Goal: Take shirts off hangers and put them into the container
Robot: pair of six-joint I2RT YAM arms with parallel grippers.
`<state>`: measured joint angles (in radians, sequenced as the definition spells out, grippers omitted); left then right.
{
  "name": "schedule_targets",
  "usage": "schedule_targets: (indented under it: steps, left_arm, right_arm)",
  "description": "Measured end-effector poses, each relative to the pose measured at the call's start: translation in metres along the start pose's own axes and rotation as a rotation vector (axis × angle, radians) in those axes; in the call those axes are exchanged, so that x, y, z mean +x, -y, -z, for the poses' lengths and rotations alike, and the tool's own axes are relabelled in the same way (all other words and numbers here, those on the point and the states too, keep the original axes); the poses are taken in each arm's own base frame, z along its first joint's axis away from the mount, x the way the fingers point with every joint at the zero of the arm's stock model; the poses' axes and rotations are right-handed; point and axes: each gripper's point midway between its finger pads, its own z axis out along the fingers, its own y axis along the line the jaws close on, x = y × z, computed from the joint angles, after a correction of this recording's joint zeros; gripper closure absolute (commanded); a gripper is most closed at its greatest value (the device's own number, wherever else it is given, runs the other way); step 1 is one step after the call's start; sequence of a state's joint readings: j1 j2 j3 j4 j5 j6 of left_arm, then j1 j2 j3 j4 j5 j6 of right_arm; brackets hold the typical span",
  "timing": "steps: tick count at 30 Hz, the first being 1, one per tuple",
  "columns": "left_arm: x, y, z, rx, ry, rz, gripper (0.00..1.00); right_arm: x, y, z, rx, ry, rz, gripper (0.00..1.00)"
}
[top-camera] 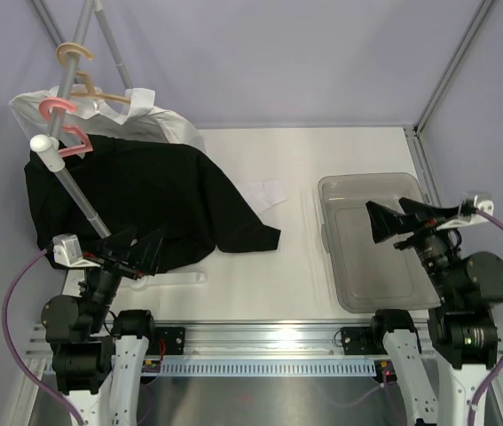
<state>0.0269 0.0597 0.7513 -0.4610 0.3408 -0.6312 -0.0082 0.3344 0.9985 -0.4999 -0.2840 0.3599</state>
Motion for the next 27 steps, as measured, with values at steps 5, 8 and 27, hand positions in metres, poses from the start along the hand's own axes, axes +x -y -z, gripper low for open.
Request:
schedule_targets:
  steps: [5,8,27]
  left_arm:
    - [0.003,0.003,-0.001,0.030,-0.019,-0.031,0.01]
    - [0.009,0.005,-0.002,0.057,-0.042,-0.044,0.01]
    - [0.079,-0.017,-0.022,0.133,-0.283,0.039,0.07]
  right_arm:
    - [0.008,-0.005,-0.055,-0.100,-0.094,-0.064,0.09]
    - [0.018,-0.013,-0.100,-0.188,-0.197,-0.135,0.09]
    - [0.025,-0.278,-0.220,-1.033,-0.308,0.097,0.08]
